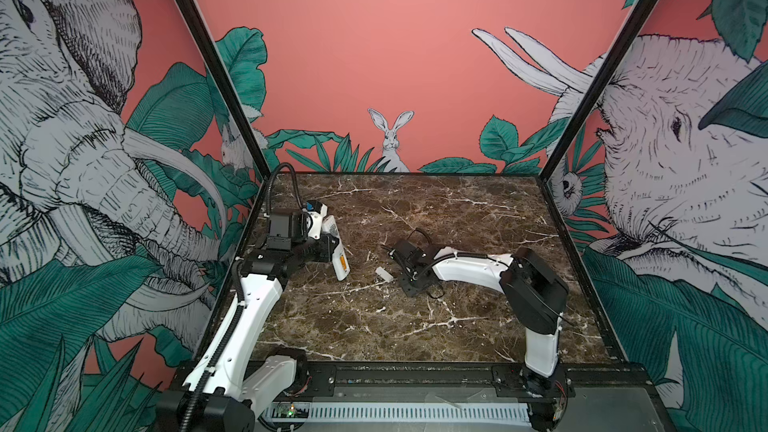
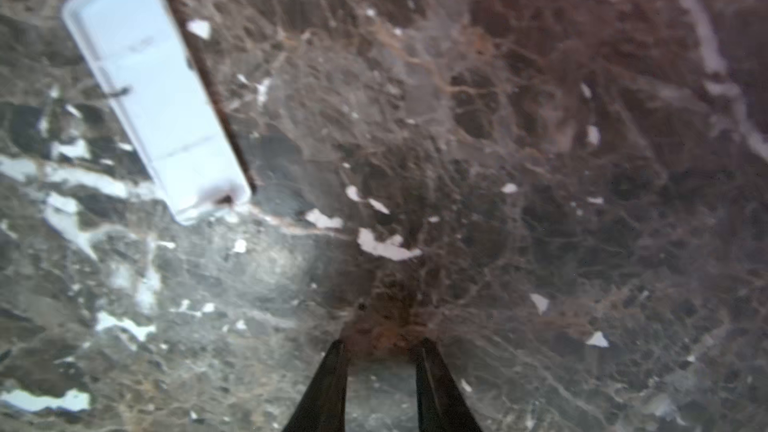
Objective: Load the batteries into the remote control
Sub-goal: 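Set the remote down with the left gripper while the right holds the cover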
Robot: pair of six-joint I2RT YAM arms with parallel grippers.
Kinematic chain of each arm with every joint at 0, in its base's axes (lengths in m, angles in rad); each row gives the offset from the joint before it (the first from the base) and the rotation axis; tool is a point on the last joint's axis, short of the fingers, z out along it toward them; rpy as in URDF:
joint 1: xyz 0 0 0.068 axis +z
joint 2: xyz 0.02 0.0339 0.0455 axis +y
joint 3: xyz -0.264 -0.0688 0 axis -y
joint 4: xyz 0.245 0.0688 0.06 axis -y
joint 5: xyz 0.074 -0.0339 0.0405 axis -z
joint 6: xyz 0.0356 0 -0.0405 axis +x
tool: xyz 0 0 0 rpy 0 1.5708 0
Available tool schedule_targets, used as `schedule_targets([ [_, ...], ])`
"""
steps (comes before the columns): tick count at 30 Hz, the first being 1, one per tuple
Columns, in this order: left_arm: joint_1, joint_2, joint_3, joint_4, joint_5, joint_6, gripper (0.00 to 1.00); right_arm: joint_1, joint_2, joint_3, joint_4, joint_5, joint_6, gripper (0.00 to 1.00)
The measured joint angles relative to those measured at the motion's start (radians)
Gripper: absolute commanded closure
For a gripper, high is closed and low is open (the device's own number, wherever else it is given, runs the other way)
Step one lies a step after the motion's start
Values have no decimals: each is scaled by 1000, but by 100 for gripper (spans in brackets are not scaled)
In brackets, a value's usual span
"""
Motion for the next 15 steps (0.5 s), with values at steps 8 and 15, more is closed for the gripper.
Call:
schedule_targets([
  [8,0,93,-51,68,92,-41,100,-8,-43,-56,30,6,-26,61],
  [15,0,128,-207,173,221,-170,100,-9,-57,-72,48,-17,-60,56],
])
